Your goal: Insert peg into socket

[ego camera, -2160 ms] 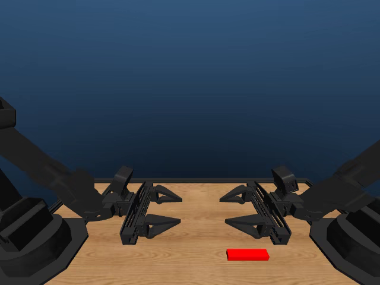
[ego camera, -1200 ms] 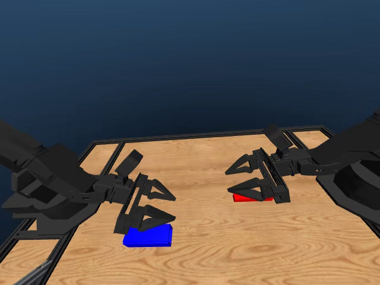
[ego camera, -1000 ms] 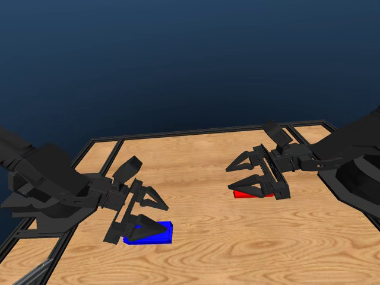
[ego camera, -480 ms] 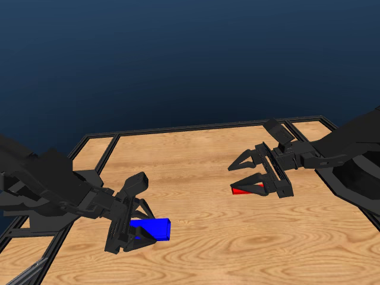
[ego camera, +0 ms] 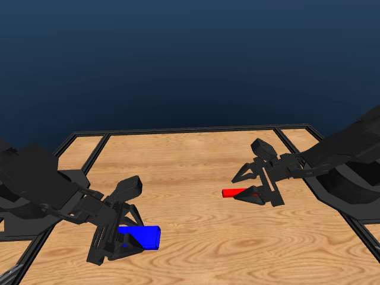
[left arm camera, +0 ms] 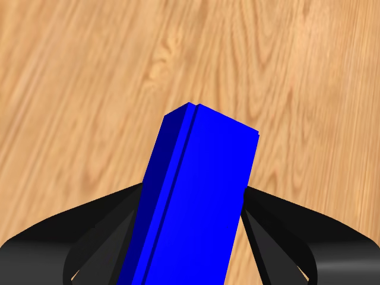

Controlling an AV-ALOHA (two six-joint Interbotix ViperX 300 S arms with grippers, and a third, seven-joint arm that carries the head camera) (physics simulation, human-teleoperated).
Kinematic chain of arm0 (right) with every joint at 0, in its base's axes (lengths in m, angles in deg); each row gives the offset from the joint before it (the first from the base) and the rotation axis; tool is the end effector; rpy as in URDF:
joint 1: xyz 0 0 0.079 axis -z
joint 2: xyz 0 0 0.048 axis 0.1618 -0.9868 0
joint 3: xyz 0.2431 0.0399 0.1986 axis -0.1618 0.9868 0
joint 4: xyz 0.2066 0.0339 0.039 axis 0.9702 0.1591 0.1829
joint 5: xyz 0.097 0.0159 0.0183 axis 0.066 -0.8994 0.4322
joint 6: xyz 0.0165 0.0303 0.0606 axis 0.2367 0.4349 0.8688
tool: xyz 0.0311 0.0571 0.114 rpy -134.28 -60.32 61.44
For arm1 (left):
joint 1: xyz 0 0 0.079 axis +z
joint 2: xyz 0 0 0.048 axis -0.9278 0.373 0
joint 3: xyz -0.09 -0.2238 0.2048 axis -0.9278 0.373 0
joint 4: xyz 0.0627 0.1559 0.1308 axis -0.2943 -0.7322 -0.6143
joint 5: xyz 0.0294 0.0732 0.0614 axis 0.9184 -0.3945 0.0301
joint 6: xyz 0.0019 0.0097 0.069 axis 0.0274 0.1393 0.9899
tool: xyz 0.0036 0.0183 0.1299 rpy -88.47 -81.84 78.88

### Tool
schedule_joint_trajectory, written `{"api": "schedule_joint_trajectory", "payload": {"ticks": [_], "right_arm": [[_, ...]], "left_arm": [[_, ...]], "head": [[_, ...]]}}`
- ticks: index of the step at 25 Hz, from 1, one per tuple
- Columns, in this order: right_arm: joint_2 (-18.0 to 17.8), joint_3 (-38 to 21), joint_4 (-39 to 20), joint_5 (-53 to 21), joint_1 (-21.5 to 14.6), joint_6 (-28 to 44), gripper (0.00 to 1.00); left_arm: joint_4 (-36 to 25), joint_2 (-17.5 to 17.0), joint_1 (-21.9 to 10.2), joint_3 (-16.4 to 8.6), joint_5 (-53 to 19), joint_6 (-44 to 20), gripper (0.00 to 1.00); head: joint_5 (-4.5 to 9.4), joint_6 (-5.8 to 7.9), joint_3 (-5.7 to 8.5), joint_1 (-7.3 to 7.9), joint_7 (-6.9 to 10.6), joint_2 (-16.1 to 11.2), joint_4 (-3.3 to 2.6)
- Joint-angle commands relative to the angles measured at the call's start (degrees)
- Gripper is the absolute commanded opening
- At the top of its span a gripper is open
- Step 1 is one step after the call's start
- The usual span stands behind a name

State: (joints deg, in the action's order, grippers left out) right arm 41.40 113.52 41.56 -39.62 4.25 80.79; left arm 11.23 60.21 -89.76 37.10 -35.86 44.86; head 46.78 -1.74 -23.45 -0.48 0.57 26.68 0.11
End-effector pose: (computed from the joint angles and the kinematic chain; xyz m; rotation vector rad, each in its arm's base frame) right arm 0.3578 0.0106 0.0374 0.2961 0.6683 -0.1438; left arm 0.3207 -0.1201 0.0118 -0.5368 0.9491 0.0383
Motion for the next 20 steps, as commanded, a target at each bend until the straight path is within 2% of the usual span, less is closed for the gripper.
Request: {"api": "schedule_joint_trajectory", "payload": {"ticks": [1,3,4,5,6,8,9,10,11,13,16,17,18,19,20], "right_arm": [[0.81,0.59,0.42,-2.88,0.67,1.29,1.0],[0.73,1.11,-0.06,-2.94,0.22,1.63,1.0],[0.24,1.38,-0.46,-3.64,0.24,2.11,1.0],[-0.54,1.61,-0.57,-4.44,0.18,2.02,1.0],[-0.9,2.01,-1.17,-4.61,0.1,2.64,1.0],[-2.0,2.1,-1.03,-4.69,0.23,2.86,1.0],[-1.58,2.16,-0.84,-4.75,0.17,2.48,1.0],[-2.19,1.42,-1.8,-5.21,0.02,2.59,0.97],[-2.54,0.47,-1.57,-5.25,-0.58,2.17,0.0],[-1.79,-0.49,-1.81,-7.1,-0.48,1.1,0.0],[1.5,-2.35,-2.08,-8.81,-0.6,-0.84,0.0],[2.37,-2.73,-2.73,-10.09,-0.62,-0.87,0.0],[3.26,-3.96,-3.11,-11.16,-0.63,-1.29,0.0],[4.12,-4.93,-3.51,-11.83,-0.45,-1.54,0.0],[4.65,-5.63,-4.17,-12.93,-0.52,-1.63,0.0]], "left_arm": [[-3.89,-1.93,-0.18,-3.89,-3.33,0.41,0.0],[-5.44,-3.78,0.49,-5.08,-2.14,0.94,0.0],[-7.56,-4.51,0.91,-5.67,-4.66,0.6,0.0],[-8.16,-5.24,1.08,-7.86,-6.02,1.15,0.0],[-10.44,-5.44,0.43,-8.43,-6.93,0.86,0.0],[-12.78,-4.05,0.8,-11.61,-12.39,-0.76,0.0],[-13.33,-4.86,-0.17,-12.51,-12.66,-0.61,0.0],[-14.83,-4.75,0.11,-11.82,-13.88,-3.09,0.0],[-14.48,-5.23,0.61,-12.45,-13.58,-2.68,0.0],[-16.68,-7.72,0.48,-13.17,-14.76,-4.61,0.0],[-19.04,-10.52,1.51,-12.34,-15.87,-4.86,0.0],[-20.52,-12.05,1.14,-13.66,-16.9,-5.98,0.0],[-22.27,-11.77,1.72,-13.29,-20.9,-7.68,0.0],[-23.2,-12.84,1.69,-13.27,-20.39,-7.57,0.0],[-25.08,-14.36,1.62,-14.36,-22.54,-8.92,0.0]], "head": [[-1.58,0.85,0.85,-0.51,0.99,0.92,-0.27],[-1.79,1.13,0.88,-0.69,1.23,0.98,-0.39],[-1.97,1.33,0.92,-0.78,1.34,0.98,-0.46],[-2.17,1.55,0.98,-0.84,1.33,0.95,-0.52],[-2.3,1.67,1.07,-0.91,1.36,0.9,-0.57],[-2.57,1.78,1.13,-1.02,1.32,0.83,-0.62],[-2.65,1.82,1.16,-1.08,1.29,0.8,-0.63],[-2.56,1.83,1.19,-1.08,1.22,0.77,-0.63],[-2.41,1.85,1.18,-1.05,1.14,0.79,-0.63],[-2.32,1.92,1.16,-0.99,1.01,0.86,-0.62],[-2.23,1.77,1.06,-0.78,1.02,1.21,-0.54],[-2.17,1.72,1.01,-0.69,1.02,1.36,-0.5],[-2.11,1.7,0.97,-0.62,1.01,1.45,-0.48],[-2.08,1.62,0.89,-0.45,0.99,1.61,-0.42],[-2.01,1.56,0.81,-0.26,0.91,1.77,-0.35]]}}
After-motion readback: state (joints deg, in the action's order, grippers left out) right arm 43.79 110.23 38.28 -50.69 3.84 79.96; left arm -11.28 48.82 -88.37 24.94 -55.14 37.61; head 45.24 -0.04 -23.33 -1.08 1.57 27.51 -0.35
